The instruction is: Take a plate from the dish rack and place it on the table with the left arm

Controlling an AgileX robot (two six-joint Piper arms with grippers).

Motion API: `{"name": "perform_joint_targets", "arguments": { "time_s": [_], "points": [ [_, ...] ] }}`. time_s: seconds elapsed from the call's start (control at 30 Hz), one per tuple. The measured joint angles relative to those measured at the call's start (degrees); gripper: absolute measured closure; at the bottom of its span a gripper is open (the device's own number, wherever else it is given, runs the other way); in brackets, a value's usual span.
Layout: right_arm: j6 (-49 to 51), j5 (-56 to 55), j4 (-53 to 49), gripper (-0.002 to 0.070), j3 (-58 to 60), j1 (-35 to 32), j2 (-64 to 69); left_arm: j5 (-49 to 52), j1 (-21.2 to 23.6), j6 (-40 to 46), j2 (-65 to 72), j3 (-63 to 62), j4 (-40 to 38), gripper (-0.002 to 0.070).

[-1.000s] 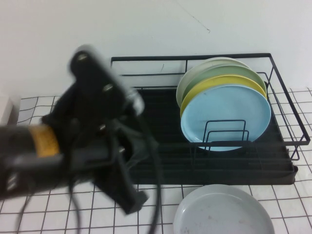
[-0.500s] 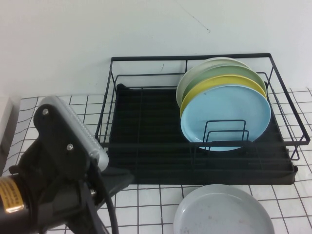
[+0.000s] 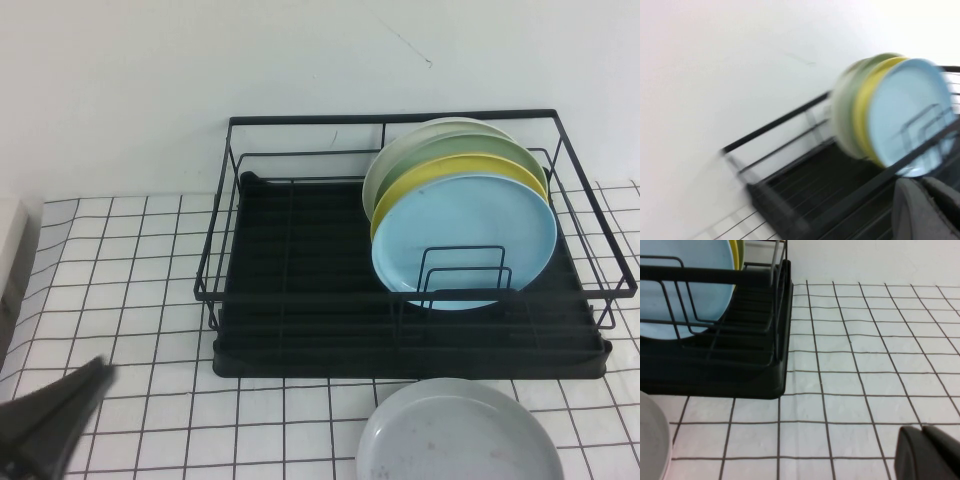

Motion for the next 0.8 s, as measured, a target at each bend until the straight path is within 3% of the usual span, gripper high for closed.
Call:
{"name": "perform_joint_targets", "arguments": {
  "time_s": [0.4, 0.63, 0.8],
  "points": [
    [0.00, 0.00, 0.00, 0.0678, 0.00, 0.00, 0.00, -1.21, 26.53, -9.17, -19.38, 13.44, 1.00, 0.0676],
    [0.00, 0.00, 0.00, 0.0678, 0.00, 0.00, 0.00, 10.69, 35.94, -10.92, -26.45, 13.44, 1.37, 0.0676],
    [0.00, 0.00, 0.00, 0.0678, 0.00, 0.00, 0.00, 21.06, 38.29, -12.50, -26.69, 13.44, 1.79, 0.0676]
  ]
}}
